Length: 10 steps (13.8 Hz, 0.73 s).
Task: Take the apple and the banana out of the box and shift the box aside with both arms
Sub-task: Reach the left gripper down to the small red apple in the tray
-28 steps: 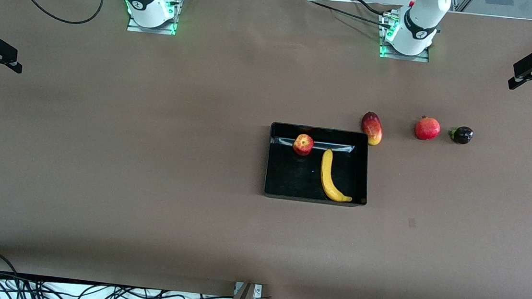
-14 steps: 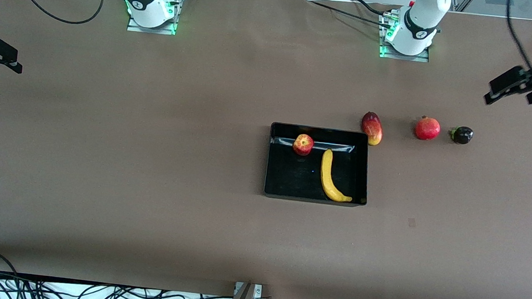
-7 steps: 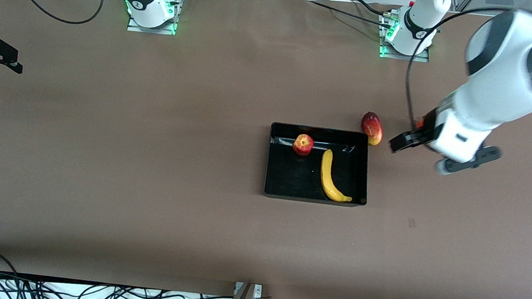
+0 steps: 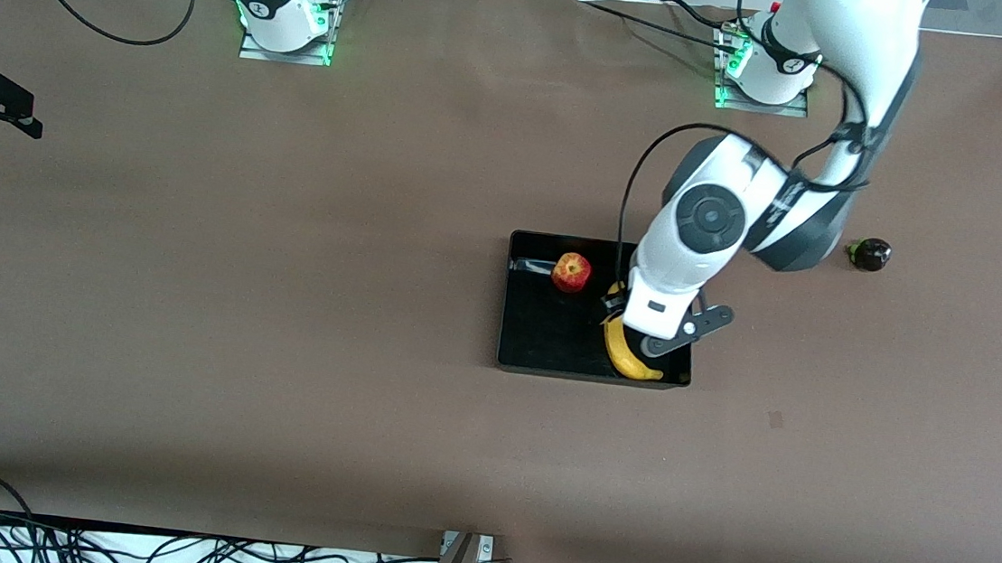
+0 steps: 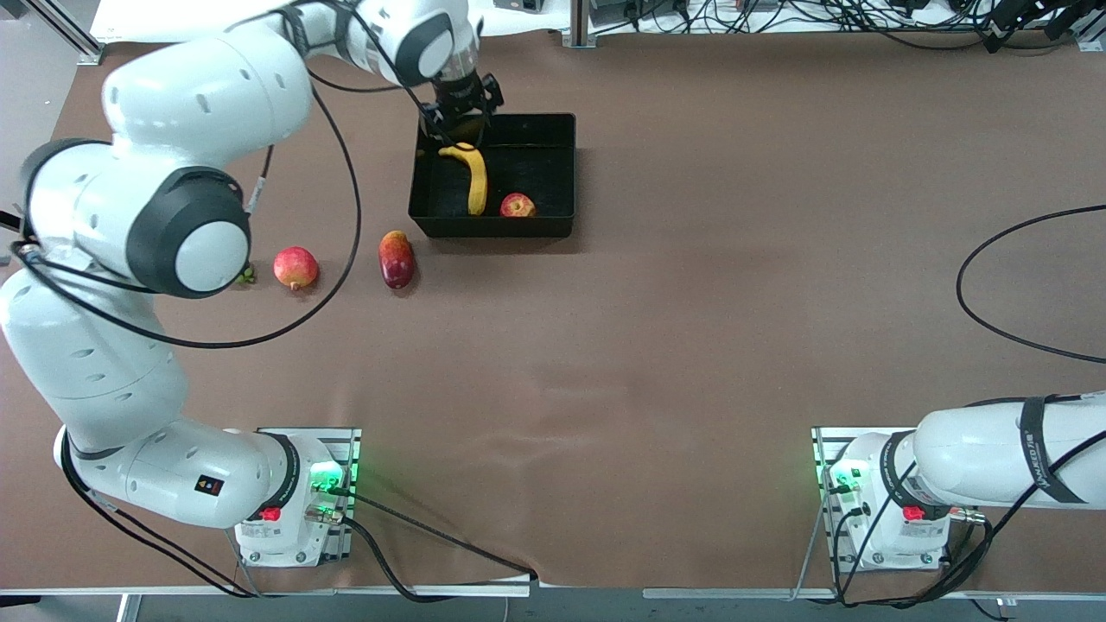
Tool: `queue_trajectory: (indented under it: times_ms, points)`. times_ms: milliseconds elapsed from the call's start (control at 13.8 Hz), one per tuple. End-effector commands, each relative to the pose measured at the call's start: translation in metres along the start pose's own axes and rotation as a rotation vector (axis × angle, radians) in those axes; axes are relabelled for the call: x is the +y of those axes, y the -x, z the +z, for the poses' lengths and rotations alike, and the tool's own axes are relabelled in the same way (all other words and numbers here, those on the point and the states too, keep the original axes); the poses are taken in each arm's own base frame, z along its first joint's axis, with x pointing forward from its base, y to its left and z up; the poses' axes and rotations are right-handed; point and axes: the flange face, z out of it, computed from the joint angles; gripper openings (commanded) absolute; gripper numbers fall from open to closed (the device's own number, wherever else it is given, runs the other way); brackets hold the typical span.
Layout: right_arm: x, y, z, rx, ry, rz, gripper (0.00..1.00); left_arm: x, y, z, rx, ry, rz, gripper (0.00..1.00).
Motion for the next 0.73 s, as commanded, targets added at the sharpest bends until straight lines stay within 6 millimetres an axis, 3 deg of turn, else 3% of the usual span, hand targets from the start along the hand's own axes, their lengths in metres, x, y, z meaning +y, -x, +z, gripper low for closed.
queue_trajectory:
  times_ms: [0,145,436,655]
  points:
    - [0.001,0.0,-0.004,-0.004,0.001,0.008,1.0,0.011,0.021,0.049,0.004,-0.014,0.018,1.0]
    - [0.001,0.0,-0.004,-0.004,0.001,0.008,1.0,0.019,0.035,0.071,0.002,-0.008,0.007,1.0]
    - [0.001,0.0,-0.004,-0.004,0.001,0.008,1.0,0.028,0.054,0.081,-0.017,-0.008,-0.006,1.0]
    - [0.001,0.0,-0.004,-0.004,0.001,0.008,1.0,0.03,0.073,0.101,-0.05,-0.032,-0.01,1.0]
